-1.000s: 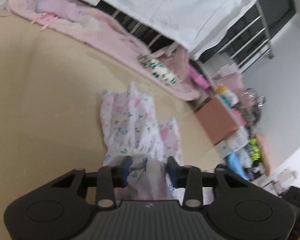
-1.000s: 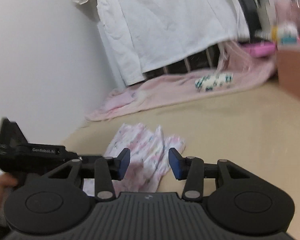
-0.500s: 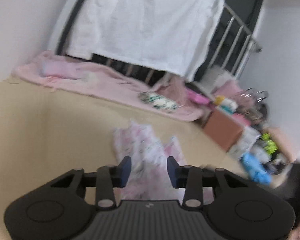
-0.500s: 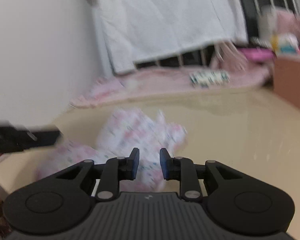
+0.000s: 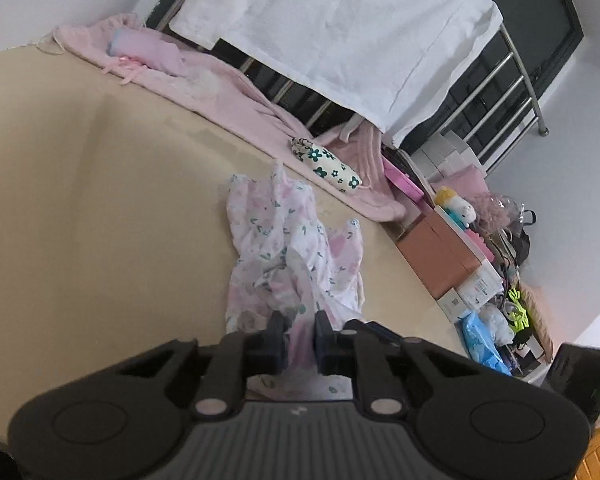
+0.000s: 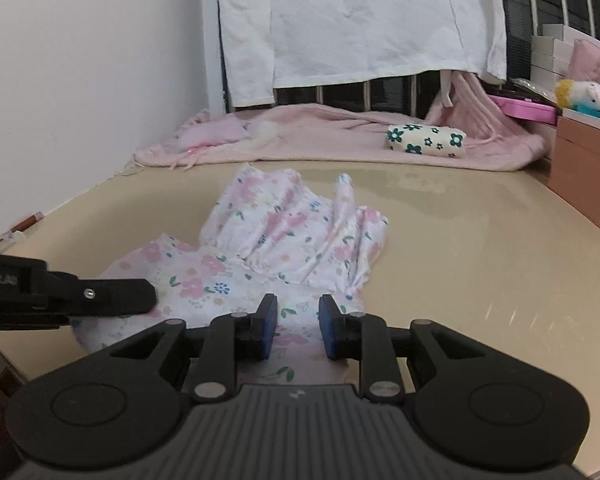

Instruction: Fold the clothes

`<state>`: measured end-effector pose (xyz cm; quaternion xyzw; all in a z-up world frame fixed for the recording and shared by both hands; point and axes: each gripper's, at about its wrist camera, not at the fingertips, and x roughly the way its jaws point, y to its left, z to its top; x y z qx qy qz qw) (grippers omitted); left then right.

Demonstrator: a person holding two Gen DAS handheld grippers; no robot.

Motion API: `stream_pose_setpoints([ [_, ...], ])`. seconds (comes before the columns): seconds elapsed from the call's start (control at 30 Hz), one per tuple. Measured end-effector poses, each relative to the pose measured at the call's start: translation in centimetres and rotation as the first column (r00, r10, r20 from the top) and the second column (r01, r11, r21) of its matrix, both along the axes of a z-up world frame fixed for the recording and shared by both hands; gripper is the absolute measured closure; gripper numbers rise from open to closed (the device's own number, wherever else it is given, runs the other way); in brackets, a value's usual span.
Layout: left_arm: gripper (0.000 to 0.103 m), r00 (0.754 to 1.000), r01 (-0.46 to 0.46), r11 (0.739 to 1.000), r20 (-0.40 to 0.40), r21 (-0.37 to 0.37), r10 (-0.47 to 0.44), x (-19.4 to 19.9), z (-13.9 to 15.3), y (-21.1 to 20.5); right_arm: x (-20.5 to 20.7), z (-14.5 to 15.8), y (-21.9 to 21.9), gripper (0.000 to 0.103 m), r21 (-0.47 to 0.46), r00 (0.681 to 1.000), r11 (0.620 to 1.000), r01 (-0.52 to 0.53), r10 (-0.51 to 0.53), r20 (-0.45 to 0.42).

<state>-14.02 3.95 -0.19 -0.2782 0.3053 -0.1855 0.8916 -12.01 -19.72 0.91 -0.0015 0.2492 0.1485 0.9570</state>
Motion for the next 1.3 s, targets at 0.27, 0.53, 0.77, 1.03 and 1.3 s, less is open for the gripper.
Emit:
stream_pose_setpoints([
  [0.27,0.091,0.995,-0.100,0.993,-0.022,-0.056,0.099,-0.5,-0.5,-0.2,-1.3,1.0,0.0,0.080,0.043,0.997,0.999,0.018,-0.022,0.079],
  [0.53,0.077,0.985,-0.160,0.983,-0.075,-0.090,0.153,-0.7,-0.4,-0.9,-1.4,-0.4,1.0,0.092,0.040,0.999,0.999,-0.016,0.014,0.045],
  [0.77,0.078,0.978,-0.163,0.971,0.161,0.175,0.135,-2.3,3.7,-3.9,-0.9,-1.3,0.7,0.092,0.040,0.998,0.998,-0.038,0.036,0.059],
  [1.03,0.094,0.992,-0.124,0.989,0.045,0.084,0.121,-0.2,1.2,-3.9,-1.0,-1.5,0.5,0.092,0.063,0.997,0.997,-0.045,0.041,0.062],
  [1.3,0.096,0.975,-0.215,0.956,-0.096,-0.200,0.199,0.2,-2.4,-0.9,-0.9,-1.5,0.0,0.092,0.101,0.998,0.995,-0.023,0.018,0.056],
])
